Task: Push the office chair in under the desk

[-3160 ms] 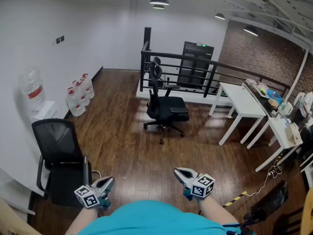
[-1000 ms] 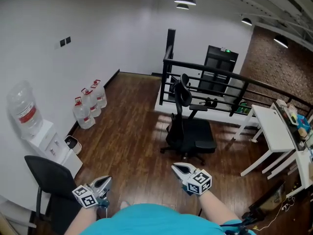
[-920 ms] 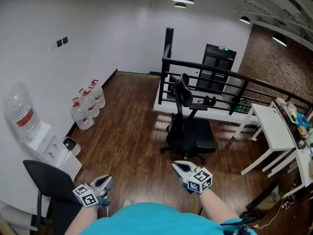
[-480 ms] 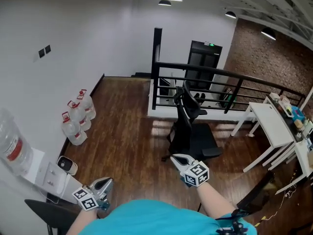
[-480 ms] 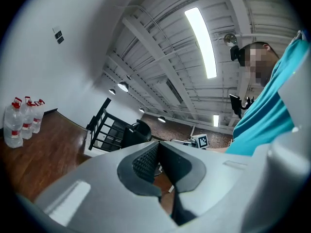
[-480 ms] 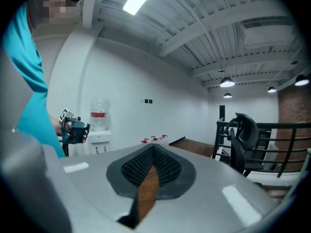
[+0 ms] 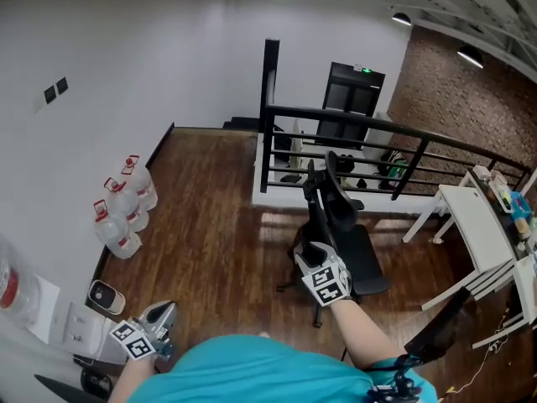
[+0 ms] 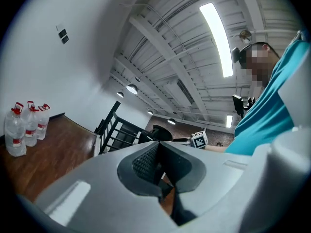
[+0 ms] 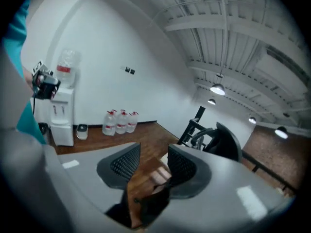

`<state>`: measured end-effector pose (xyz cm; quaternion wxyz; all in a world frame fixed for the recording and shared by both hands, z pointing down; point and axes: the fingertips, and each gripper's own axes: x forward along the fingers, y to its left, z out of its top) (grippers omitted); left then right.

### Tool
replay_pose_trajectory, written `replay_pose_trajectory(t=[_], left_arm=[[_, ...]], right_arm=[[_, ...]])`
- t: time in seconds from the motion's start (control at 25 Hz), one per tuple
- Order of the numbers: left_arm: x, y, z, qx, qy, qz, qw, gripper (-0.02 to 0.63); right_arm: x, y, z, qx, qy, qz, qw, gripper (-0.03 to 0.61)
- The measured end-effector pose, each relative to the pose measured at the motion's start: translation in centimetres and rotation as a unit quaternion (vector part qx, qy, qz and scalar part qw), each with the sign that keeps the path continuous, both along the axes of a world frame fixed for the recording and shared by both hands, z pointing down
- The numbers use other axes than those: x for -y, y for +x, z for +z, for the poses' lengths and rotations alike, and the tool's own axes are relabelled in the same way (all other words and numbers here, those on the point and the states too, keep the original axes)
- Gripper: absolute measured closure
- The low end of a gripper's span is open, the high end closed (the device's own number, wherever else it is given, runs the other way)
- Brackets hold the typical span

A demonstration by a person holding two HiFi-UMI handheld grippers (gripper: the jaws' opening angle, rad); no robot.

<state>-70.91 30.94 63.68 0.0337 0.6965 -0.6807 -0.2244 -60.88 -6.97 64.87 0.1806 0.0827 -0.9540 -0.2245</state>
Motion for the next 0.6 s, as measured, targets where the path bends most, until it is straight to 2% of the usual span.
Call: replay_pose_trajectory(t=[0.08,0.2,0.32,0.44,0.56,0.6], left_arm=[[3.6,-2.6,0.7,-0.002,-0.002,-0.007,1.0000,0.589],[9.2,-4.7,3.8,0.001,-0.008,-0.006,1.0000,0.589],[14.9,-5.2,3.2,0.002,-0.006,0.007,1.0000,0.589],[20.1,-5.0,0.5,-0.006,-0.015,0.037,0.9992,0.590],[25.1,-7.4,-0.3,-0.012,-0.025,0.068,0.9973,0.589],[26.9,-8.3,-0.1,-0.016,-0.025,0.081,0.9963,0.589]], right_arm=[[4.5,-1.8,2.0,-0.033,0.044,0.030,0.998,0.414],[10.1,-3.5,8.2,-0.099,0.089,0.062,0.989,0.414],[14.6,-2.7,11.4,-0.158,0.117,0.089,0.976,0.399],[15.6,-0.8,9.4,-0.175,0.145,0.088,0.970,0.416],[15.4,-1.7,6.8,-0.167,0.178,0.077,0.967,0.422],[15.5,-2.1,6.3,-0.160,0.179,0.077,0.968,0.442]])
